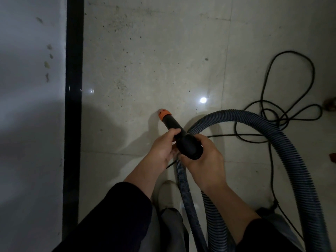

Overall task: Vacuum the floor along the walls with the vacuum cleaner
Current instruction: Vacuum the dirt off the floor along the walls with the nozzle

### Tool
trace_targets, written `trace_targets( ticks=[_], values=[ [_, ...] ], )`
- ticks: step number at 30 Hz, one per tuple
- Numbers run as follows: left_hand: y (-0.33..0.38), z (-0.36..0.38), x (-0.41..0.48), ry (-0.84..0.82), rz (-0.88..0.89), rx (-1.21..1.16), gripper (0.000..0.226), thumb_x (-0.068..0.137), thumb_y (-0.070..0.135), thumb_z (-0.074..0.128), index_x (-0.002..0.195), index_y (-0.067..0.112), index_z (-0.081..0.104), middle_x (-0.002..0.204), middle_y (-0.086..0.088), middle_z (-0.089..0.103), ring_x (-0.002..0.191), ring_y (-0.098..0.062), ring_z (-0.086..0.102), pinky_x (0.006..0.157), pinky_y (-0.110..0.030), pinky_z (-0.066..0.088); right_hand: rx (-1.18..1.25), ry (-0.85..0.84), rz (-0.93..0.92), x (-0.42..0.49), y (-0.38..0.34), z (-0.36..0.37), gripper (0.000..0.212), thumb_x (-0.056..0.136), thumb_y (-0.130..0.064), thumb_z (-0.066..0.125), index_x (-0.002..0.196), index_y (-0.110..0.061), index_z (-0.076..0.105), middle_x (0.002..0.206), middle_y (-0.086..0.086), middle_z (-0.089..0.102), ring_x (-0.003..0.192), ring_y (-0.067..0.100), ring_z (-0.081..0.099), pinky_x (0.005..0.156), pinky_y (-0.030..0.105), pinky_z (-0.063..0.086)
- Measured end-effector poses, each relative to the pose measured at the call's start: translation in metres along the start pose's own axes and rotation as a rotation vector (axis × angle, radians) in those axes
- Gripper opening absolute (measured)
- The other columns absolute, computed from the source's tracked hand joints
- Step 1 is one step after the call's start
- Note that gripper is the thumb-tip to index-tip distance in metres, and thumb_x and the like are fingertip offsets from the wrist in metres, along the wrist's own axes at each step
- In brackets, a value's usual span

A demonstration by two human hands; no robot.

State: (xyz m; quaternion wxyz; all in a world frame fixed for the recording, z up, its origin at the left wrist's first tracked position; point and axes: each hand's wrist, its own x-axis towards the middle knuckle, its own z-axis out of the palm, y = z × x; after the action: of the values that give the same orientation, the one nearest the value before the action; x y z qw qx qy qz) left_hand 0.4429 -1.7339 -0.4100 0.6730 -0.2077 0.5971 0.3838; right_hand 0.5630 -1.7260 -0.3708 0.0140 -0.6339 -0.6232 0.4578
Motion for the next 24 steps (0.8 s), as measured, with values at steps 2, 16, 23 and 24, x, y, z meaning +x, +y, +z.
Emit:
trace_targets(
  ticks=[2,16,23,24],
  values=[
    [-0.003,0.007,0.002,-0.008,-0.004,0.023,0.021,0.097,0.026,0.056,0.109,0.009,0.058,0.097,-0.005,0.067,0.085,-0.015,0.066,0.056,-0.017,0.053,-0.009,0.011,0.016,0.000,0.005,-0.006,0.058,0.075,-0.026,0.081,0.126,-0.023,0.054,0.115,-0.008,0.061,0.101,0.008,0.058,0.088,0.031,0.053],
    [-0.002,0.052,0.010,-0.020,-0.002,0.126,0.016,0.092,0.029,0.063,0.097,0.014,0.064,0.093,-0.001,0.068,0.081,-0.011,0.066,0.066,-0.019,0.054,0.039,0.085,0.051,0.013,0.020,-0.036,0.044,0.077,-0.023,0.080,0.115,-0.024,0.057,0.097,-0.011,0.057,0.080,-0.006,0.052,0.066,-0.004,0.036],
    [0.004,0.027,-0.002,0.053,0.006,0.049,0.026,0.094,0.025,0.061,0.112,0.007,0.061,0.094,-0.003,0.066,0.078,-0.014,0.064,0.049,-0.017,0.050,0.016,0.001,-0.004,0.011,0.007,-0.021,0.045,0.075,-0.024,0.081,0.115,-0.024,0.058,0.094,-0.016,0.057,0.084,-0.003,0.055,0.069,0.004,0.042],
    [0.005,0.021,-0.004,0.061,0.005,0.027,0.025,0.095,0.024,0.061,0.112,0.006,0.060,0.096,-0.004,0.066,0.079,-0.015,0.064,0.048,-0.016,0.050,0.003,-0.013,-0.017,0.010,0.004,-0.017,0.046,0.075,-0.025,0.081,0.116,-0.024,0.058,0.095,-0.015,0.058,0.085,0.000,0.056,0.072,0.008,0.044]
  ],
)
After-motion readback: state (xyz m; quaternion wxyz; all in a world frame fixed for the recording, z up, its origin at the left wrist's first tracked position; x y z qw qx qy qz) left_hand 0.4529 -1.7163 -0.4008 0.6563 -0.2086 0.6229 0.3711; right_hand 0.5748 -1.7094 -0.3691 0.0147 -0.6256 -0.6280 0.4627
